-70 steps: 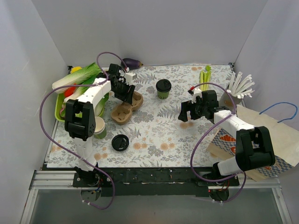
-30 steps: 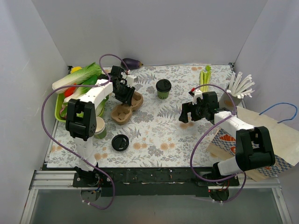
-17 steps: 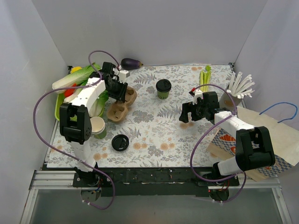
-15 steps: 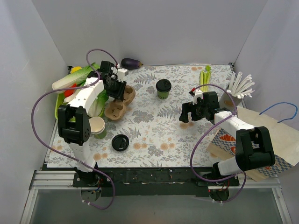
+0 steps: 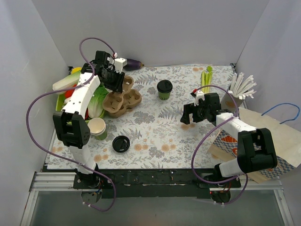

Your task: Pack the takeout coffee

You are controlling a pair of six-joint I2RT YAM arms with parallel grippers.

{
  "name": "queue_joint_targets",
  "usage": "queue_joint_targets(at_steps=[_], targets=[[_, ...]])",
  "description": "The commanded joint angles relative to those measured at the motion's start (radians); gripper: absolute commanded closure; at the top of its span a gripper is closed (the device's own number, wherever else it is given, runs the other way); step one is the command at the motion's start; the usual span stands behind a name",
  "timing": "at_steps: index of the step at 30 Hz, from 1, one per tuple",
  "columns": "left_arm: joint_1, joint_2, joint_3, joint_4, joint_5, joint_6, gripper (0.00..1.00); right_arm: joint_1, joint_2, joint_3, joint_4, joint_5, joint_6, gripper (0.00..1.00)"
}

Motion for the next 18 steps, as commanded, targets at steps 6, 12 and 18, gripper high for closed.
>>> queue_joint_targets(at_steps=[6, 12, 18], targets=[[-0.011, 0.024, 0.139, -0.022, 0.183, -0.03, 1.0, -0.008, -0.026, 0.006, 0.034, -0.018, 0.007, 0.02], [-0.075, 0.015, 0.08, -0.064, 0.263, -0.017, 1.0, -0.023, -0.046, 0.046, -0.046, -0.037, -0.052, 0.02], [-0.216, -0.031, -0.081, -0.087, 0.335, 0.064, 1.0, -0.037, -0.058, 0.152, -0.161, -0.054, -0.135, 0.03]])
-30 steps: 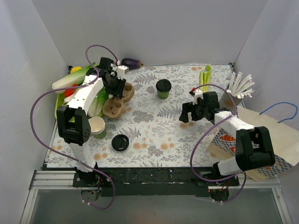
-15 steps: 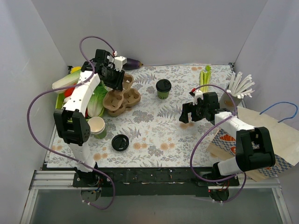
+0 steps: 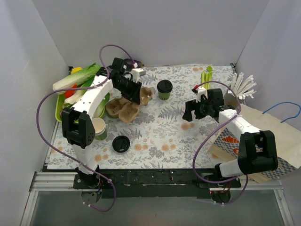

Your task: Pack the takeout coffee

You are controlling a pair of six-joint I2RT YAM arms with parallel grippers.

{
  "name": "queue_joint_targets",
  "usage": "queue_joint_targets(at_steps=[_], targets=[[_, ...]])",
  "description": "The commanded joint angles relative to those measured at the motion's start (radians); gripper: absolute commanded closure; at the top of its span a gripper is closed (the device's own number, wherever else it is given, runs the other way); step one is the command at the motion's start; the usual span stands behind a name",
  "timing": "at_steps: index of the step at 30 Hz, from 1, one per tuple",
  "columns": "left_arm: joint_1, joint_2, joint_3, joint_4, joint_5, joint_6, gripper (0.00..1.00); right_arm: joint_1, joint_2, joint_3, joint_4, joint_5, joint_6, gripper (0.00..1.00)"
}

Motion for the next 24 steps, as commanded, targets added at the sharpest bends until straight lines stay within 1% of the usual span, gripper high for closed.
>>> queue_joint_targets(at_steps=[1, 2, 5, 6, 9, 13, 16, 20, 21, 22, 23, 24], targets=[[-0.123, -0.079, -0.117, -0.033, 0.073, 0.077, 1.0, -0.015, -0.046, 0.102, -0.075, -0.028, -0.08, 0.03], [-0.14, -0.08, -0.157, -0.015, 0.062, 0.08, 1.0, -0.016, -0.05, 0.109, -0.092, -0.035, -0.086, 0.03], [-0.184, -0.065, -0.195, 0.018, 0.01, 0.08, 1.0, -0.015, -0.067, 0.129, -0.118, -0.058, -0.096, 0.04], [-0.198, -0.059, -0.211, 0.021, -0.031, 0.09, 1.0, -0.015, -0.073, 0.136, -0.13, -0.069, -0.099, 0.04], [-0.204, -0.053, -0.266, 0.076, -0.095, 0.099, 1.0, -0.016, -0.101, 0.14, -0.151, -0.12, -0.105, 0.05], [-0.207, -0.057, -0.326, 0.152, -0.185, 0.119, 1.0, -0.015, -0.142, 0.172, -0.185, -0.143, -0.114, 0.06], [-0.207, -0.053, -0.358, 0.197, -0.207, 0.114, 1.0, -0.015, -0.17, 0.191, -0.202, -0.149, -0.123, 0.05], [-0.206, -0.002, -0.34, 0.222, -0.24, 0.084, 1.0, -0.015, -0.185, 0.252, -0.233, -0.173, -0.135, 0.06], [-0.207, 0.011, -0.332, 0.222, -0.247, 0.073, 0.91, -0.016, -0.187, 0.275, -0.245, -0.185, -0.14, 0.06], [-0.207, 0.013, -0.324, 0.219, -0.247, 0.068, 0.77, -0.015, -0.193, 0.296, -0.257, -0.201, -0.151, 0.06], [-0.207, 0.009, -0.312, 0.217, -0.242, 0.065, 0.68, -0.013, -0.197, 0.324, -0.289, -0.248, -0.165, 0.06], [-0.207, -0.001, -0.307, 0.219, -0.23, 0.061, 0.53, -0.012, -0.199, 0.394, -0.311, -0.268, -0.215, 0.05]])
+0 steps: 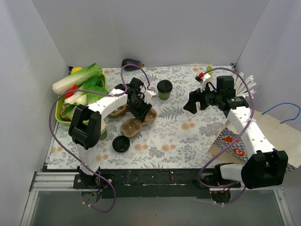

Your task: Pack the takeout coffee

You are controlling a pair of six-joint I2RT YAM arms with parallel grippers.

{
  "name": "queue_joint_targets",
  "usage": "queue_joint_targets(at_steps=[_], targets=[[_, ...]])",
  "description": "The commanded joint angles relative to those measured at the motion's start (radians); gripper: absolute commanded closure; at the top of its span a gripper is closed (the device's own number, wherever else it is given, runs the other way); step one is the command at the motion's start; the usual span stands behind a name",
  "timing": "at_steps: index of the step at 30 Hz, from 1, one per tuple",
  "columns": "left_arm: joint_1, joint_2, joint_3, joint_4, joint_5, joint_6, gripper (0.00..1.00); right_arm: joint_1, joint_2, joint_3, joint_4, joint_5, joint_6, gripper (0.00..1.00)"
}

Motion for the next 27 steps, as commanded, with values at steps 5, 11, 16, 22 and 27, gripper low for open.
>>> queue_joint_targets(at_steps=[5, 11, 16, 22, 27], targets=[[0.001, -0.088, 0.098, 0.026, 0.05, -0.048, 0.29, 0.001, -0.034, 0.424, -0.288, 0.004, -0.223, 0.02], [0.002, -0.14, 0.182, 0.012, 0.148, -0.098, 0.22, -0.069, -0.107, 0.567, -0.532, 0.295, -0.322, 0.02], [0.004, -0.139, 0.205, 0.025, 0.214, -0.12, 0.21, -0.205, -0.108, 0.699, -0.809, 0.382, -0.397, 0.07], [0.01, -0.162, 0.171, 0.094, 0.304, -0.109, 0.19, -0.227, -0.17, 0.728, -0.88, 0.583, -0.487, 0.04], [0.013, -0.142, 0.151, 0.125, 0.344, -0.107, 0.19, -0.279, -0.201, 0.532, -0.873, 0.658, -0.604, 0.05]])
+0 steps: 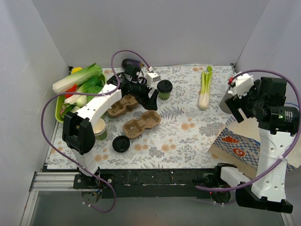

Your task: Pack the takeout coffee

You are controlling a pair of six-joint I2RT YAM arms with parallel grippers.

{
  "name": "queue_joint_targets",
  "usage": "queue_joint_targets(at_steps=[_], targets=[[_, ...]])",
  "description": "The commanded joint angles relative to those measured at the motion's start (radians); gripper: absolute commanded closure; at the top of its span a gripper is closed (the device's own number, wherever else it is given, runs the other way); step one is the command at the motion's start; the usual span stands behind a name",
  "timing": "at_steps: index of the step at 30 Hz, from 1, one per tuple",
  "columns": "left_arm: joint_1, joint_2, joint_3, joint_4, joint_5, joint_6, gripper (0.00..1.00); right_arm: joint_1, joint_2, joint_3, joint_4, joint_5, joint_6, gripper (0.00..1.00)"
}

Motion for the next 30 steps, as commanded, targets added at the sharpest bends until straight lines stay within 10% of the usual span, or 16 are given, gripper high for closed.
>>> queue_joint_targets(at_steps=[1, 14, 23, 30], targets=[[0.007, -0.04, -0.009, 0.052, 0.075, 0.002, 0.19, -0.095, 0.012, -0.109, -0.051, 0.097, -0.148, 0.06], [0.011, -0.057, -0.052, 0.07, 0.076, -0.012, 0.2, -0.34, 0.162, -0.144, -0.047, -0.174, -0.555, 0.19], [0.013, -0.089, -0.142, 0.099, 0.023, 0.029, 0.2, -0.289, 0.078, -0.209, -0.064, -0.334, -0.661, 0.49], [0.022, -0.032, -0.083, 0.07, 0.016, 0.017, 0.2, -0.09, -0.025, -0.292, -0.062, -0.472, -0.632, 0.95]])
